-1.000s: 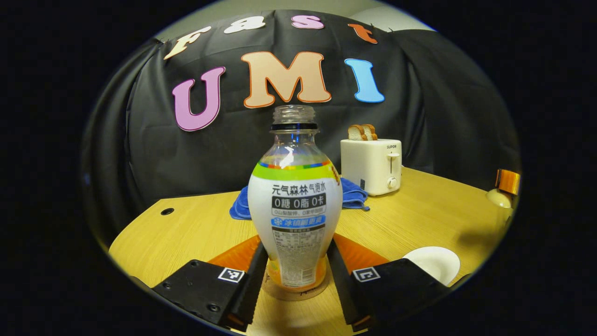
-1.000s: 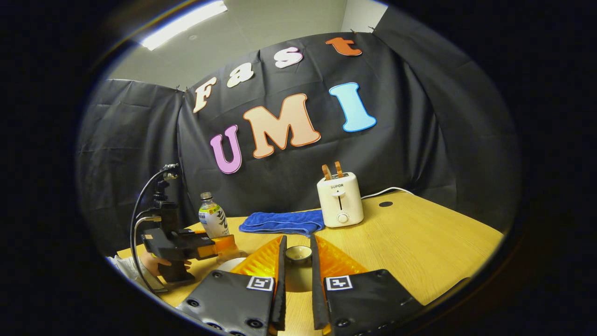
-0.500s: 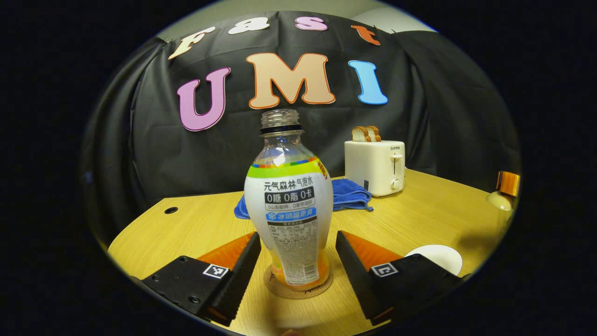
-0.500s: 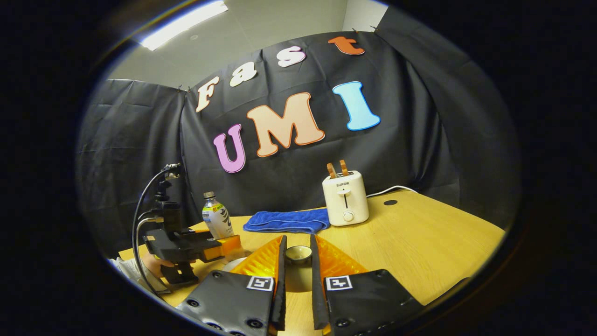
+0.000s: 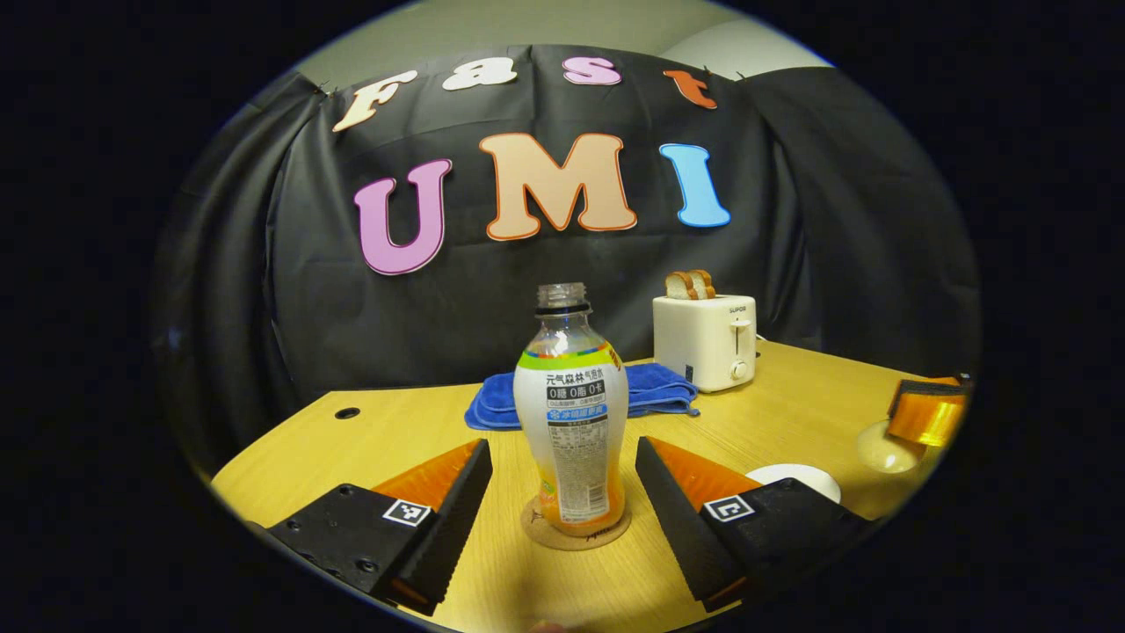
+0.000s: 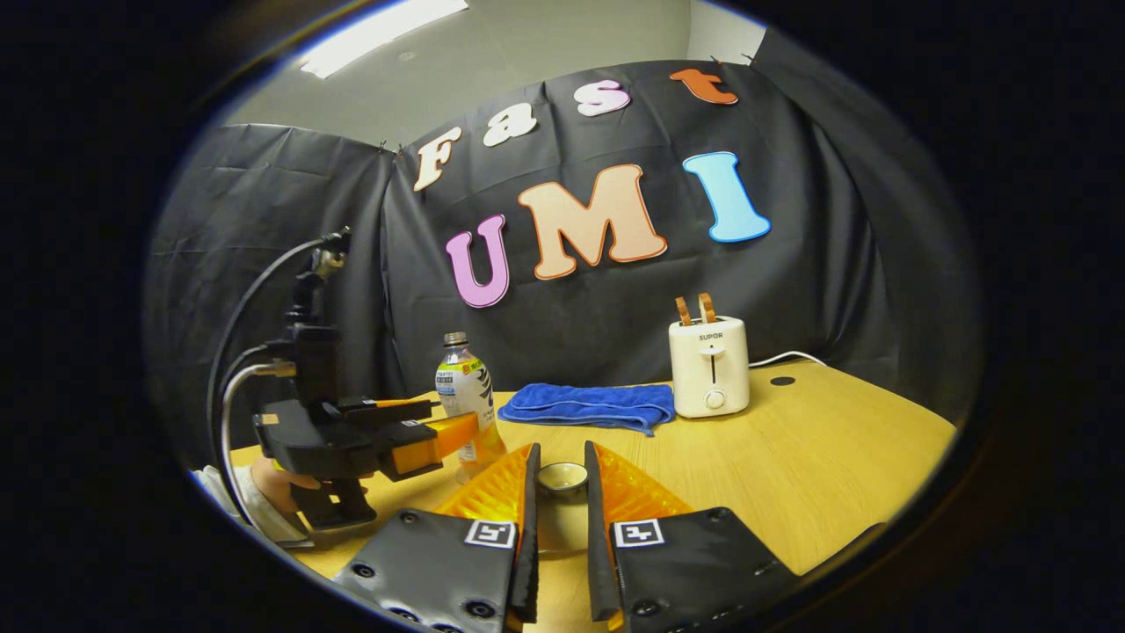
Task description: Open the teacup lid with one hand, grasp the water bottle and pour water into the teacup with the other hand; after pouring, place the water bottle on the coaster and then close the teacup lid.
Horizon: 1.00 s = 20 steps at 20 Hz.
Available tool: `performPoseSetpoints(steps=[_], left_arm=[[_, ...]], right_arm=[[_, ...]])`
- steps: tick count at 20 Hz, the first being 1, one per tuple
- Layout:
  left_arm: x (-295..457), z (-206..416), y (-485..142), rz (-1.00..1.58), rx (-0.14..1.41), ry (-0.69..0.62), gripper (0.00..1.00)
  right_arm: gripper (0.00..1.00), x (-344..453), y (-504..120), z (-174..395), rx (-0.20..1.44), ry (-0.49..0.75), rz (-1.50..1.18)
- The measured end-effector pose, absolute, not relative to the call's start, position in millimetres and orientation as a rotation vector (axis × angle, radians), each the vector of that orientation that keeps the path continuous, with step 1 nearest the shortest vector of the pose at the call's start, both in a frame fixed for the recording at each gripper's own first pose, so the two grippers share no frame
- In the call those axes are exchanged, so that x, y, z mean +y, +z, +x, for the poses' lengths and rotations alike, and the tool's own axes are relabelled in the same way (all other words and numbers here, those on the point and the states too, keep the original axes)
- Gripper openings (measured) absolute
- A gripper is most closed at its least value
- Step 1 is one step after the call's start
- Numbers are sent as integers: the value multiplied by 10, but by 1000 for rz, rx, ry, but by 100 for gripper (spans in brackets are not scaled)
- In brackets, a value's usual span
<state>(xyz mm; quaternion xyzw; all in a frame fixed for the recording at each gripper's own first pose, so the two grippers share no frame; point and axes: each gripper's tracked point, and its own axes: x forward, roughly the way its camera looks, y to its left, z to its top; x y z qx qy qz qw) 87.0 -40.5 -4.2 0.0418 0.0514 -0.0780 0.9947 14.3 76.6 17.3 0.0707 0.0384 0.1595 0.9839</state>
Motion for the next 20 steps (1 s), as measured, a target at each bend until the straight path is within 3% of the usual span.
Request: performPoseSetpoints(steps=[20], left_arm=[[536,-45,202,24,-11,49,96]], right_arm=[[26,1340,-23,566,110,354,26]])
